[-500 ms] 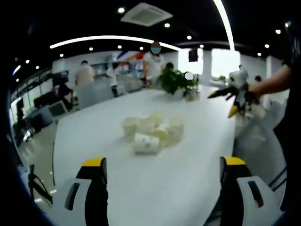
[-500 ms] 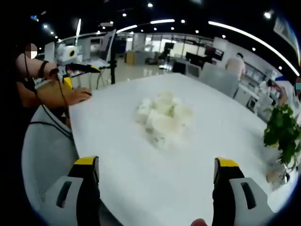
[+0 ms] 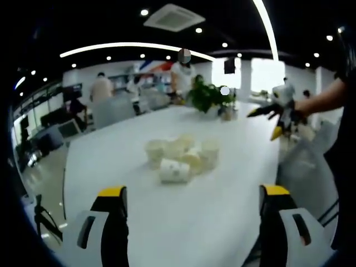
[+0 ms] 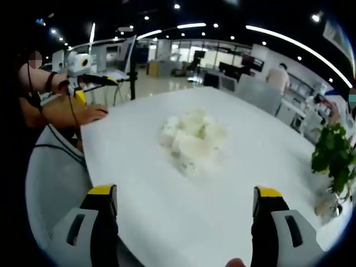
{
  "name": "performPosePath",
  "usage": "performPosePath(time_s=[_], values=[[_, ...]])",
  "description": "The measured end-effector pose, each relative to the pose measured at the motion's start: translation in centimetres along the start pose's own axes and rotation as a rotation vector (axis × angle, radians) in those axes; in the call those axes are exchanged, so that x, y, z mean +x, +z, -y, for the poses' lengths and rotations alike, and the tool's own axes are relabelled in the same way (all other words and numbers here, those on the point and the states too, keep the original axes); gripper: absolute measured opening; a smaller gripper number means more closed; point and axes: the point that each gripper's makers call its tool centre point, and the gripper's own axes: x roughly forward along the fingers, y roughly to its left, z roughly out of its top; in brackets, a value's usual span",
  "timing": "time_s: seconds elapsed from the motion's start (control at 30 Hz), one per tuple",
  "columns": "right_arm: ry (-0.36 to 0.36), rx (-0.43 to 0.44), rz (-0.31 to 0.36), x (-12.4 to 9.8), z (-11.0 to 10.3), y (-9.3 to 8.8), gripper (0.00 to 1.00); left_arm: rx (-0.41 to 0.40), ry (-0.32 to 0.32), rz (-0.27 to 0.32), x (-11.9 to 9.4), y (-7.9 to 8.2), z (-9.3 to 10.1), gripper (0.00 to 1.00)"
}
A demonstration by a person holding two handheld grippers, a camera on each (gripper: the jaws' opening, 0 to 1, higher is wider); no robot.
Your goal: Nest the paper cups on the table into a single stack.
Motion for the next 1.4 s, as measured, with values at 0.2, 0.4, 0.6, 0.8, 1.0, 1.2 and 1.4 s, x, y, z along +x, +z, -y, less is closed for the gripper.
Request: performPosePath(time_s=[0.2,0.4,0.6,0.8,1.0,1.2,1.4], values=[[0.001,-0.001,0.001,0.1,-0.1,-0.1,1.00,0.005,-0.003,-0.003,0.0,-0.2,0.2,0.99],[-0.001,-0.005,-0.001,0.1,-0.2,0.0,0.99,-0.014,-0.007,0.010,-0.1,0.0,0.4,1.00],[-0.003,0.003,0.005,0.2,-0.1,0.2,0.99,-0.004,-0.001,0.004,-0.1,-0.1,0.3,1.00],[-0.002,0.002,0.007,0.2,-0.2,0.3,0.98,-0.006,-0.002,0.010,-0.1,0.0,0.6,1.00],[-0.005,0.011,0.006,0.1,-0.1,0.3,0.98,-0.009,0.002,0.011,0.0,-0.2,0.7,1.00],[-0.006,0.008,0.005,0.2,-0.1,0.3,0.98,-0.012,-0.005,0.001,0.0,-0.5,1.1,1.00],[0.004,0.003,0.002,0.3,-0.3,0.3,0.97,-0.010,-0.002,-0.002,-0.1,-0.6,1.0,1.00]])
